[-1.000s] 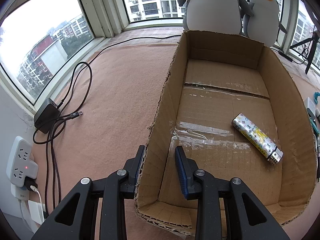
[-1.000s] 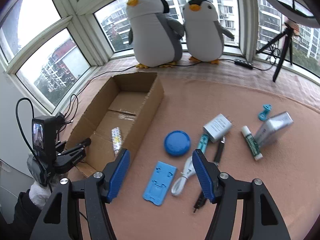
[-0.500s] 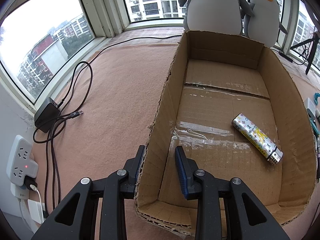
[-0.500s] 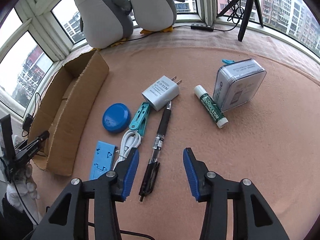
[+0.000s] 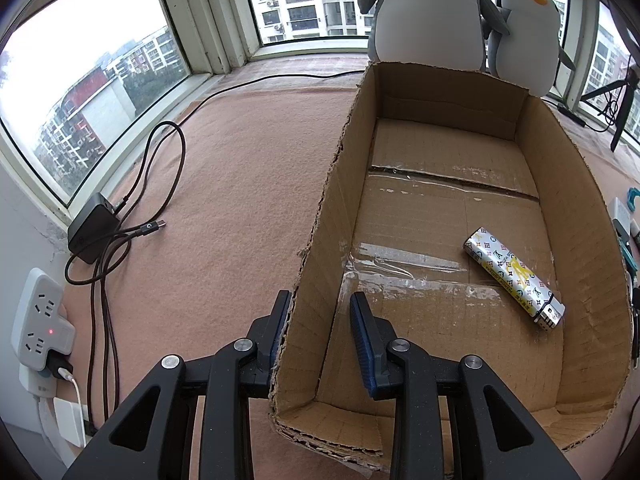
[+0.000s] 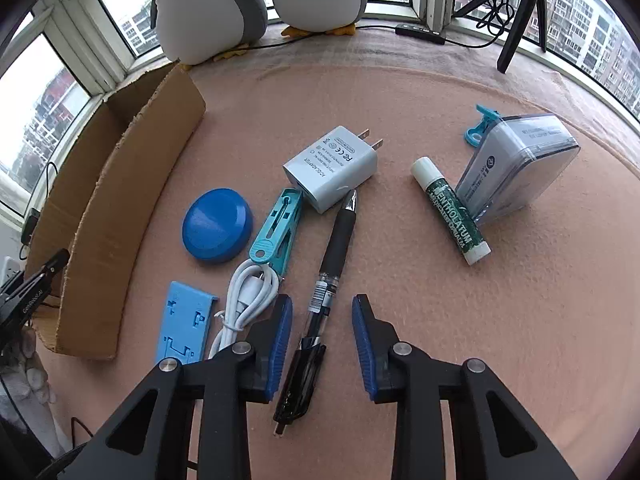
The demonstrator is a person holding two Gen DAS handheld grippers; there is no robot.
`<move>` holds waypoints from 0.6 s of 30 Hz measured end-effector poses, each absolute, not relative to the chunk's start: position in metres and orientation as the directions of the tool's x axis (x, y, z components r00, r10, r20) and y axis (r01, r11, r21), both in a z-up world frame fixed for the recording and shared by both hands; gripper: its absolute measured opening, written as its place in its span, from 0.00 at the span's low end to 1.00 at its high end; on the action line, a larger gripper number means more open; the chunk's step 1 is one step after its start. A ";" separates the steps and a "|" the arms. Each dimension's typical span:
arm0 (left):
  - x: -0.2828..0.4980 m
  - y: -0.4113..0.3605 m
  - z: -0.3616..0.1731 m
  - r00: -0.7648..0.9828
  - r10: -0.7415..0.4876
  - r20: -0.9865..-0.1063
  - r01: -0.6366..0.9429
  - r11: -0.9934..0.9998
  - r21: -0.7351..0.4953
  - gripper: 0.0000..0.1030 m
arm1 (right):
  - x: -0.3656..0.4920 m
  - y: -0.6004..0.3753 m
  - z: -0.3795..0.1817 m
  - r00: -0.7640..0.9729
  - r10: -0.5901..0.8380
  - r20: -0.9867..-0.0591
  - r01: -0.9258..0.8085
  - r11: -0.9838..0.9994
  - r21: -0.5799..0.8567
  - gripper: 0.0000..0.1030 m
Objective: Organize rigid objects
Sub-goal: 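Move the right gripper to the black pen and grasp it, then carry the black pen with the right gripper into the box and release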
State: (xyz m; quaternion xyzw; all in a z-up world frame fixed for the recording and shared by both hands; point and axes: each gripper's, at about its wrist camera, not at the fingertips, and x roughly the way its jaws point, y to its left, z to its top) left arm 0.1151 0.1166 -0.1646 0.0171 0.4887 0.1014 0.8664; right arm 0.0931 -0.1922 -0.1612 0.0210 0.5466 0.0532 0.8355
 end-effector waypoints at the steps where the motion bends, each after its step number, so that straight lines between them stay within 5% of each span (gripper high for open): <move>1: 0.115 0.117 -0.165 0.502 0.192 -0.843 -0.159 0.979 0.128 0.31 | 0.093 -0.191 -0.161 0.394 0.100 -0.914 -0.074 0.994 0.077 0.24; 8: 0.115 0.117 -0.165 0.503 0.192 -0.843 -0.159 0.979 0.128 0.31 | 0.087 -0.188 -0.162 0.386 0.055 -0.921 -0.133 0.991 0.004 0.13; 18: 0.116 0.117 -0.165 0.502 0.193 -0.843 -0.156 0.979 0.132 0.31 | 0.074 -0.203 -0.161 0.380 0.093 -0.920 -0.110 0.992 0.056 0.10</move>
